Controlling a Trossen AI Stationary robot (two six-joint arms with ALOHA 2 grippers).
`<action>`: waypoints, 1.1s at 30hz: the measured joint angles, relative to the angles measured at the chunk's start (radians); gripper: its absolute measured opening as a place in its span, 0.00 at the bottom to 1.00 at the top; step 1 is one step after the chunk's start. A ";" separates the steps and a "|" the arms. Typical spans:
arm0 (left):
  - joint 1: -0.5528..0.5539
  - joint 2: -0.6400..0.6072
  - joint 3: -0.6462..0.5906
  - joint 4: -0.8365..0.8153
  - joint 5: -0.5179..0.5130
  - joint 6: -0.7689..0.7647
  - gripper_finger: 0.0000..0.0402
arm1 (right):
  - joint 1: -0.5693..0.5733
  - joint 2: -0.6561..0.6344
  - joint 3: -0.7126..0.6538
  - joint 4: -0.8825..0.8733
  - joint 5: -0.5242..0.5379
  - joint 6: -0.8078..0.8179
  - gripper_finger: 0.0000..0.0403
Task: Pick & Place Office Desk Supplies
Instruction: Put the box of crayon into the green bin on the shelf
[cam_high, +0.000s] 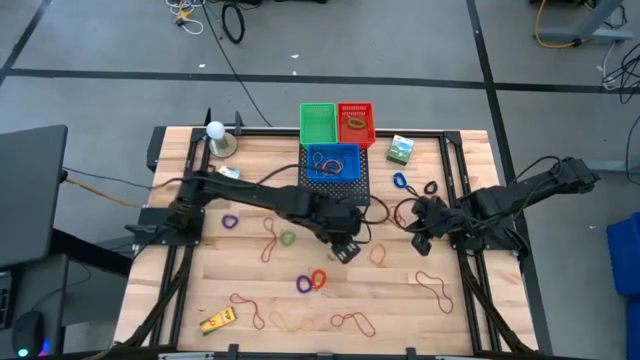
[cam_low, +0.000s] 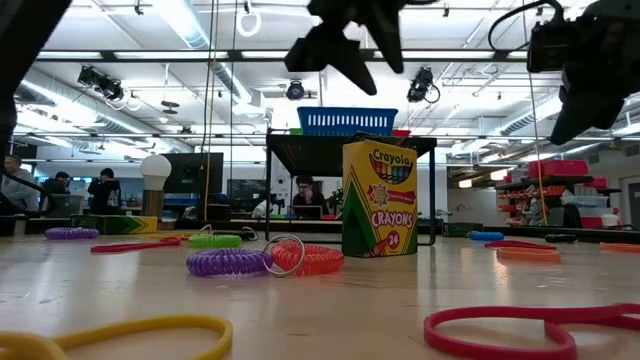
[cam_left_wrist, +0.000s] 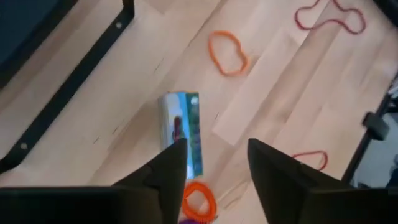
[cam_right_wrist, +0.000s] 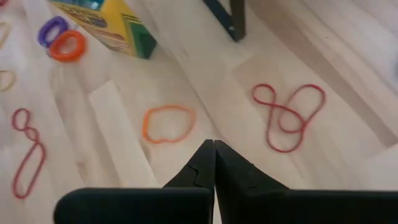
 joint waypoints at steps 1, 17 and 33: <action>0.000 0.021 0.028 -0.008 0.000 -0.007 0.47 | 0.000 -0.004 0.000 -0.008 0.003 0.000 0.01; 0.015 0.111 0.104 -0.103 -0.028 -0.084 0.61 | 0.000 -0.009 0.000 -0.019 0.014 -0.015 0.02; 0.012 0.182 0.103 -0.110 -0.034 -0.027 0.56 | 0.000 -0.009 0.000 -0.019 0.014 -0.023 0.02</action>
